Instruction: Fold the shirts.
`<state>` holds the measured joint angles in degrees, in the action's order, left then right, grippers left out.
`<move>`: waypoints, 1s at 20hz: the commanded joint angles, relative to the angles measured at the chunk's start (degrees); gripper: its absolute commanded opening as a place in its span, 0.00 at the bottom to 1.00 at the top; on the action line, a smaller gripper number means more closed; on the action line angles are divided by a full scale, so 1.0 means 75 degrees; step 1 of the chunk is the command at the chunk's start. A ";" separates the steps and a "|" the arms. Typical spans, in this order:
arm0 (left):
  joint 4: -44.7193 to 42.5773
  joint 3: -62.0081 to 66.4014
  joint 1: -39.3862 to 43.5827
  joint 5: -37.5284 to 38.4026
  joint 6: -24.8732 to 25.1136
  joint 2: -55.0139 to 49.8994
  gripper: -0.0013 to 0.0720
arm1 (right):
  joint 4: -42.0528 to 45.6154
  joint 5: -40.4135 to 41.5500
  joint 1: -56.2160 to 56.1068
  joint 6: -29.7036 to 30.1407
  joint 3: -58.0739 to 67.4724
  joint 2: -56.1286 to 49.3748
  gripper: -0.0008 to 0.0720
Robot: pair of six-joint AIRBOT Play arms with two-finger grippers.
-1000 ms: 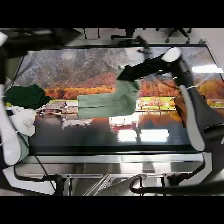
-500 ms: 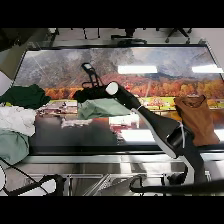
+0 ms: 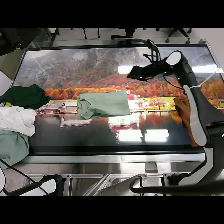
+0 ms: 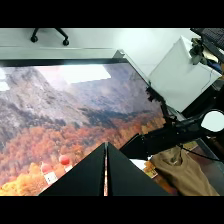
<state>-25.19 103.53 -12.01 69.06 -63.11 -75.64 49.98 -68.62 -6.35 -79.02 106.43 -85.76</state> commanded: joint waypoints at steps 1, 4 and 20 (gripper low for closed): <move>-0.0009 -0.0009 -0.0006 0.0000 0.0009 0.0003 0.03 | 0.0254 -0.0755 0.0527 0.0061 -0.0746 -0.0358 0.73; -0.0006 -0.0009 -0.0006 0.0038 0.0006 0.0003 0.03 | 0.0163 -0.0618 0.0236 0.0393 -0.1014 -0.1113 0.73; -0.0015 -0.0009 -0.0006 0.0216 0.0009 0.0003 0.03 | -0.2742 -0.0128 -0.0254 0.1746 -0.0892 -0.2049 0.94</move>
<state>-25.28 103.46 -12.01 70.08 -63.07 -75.64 31.38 -68.27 -9.06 -66.65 99.44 -101.47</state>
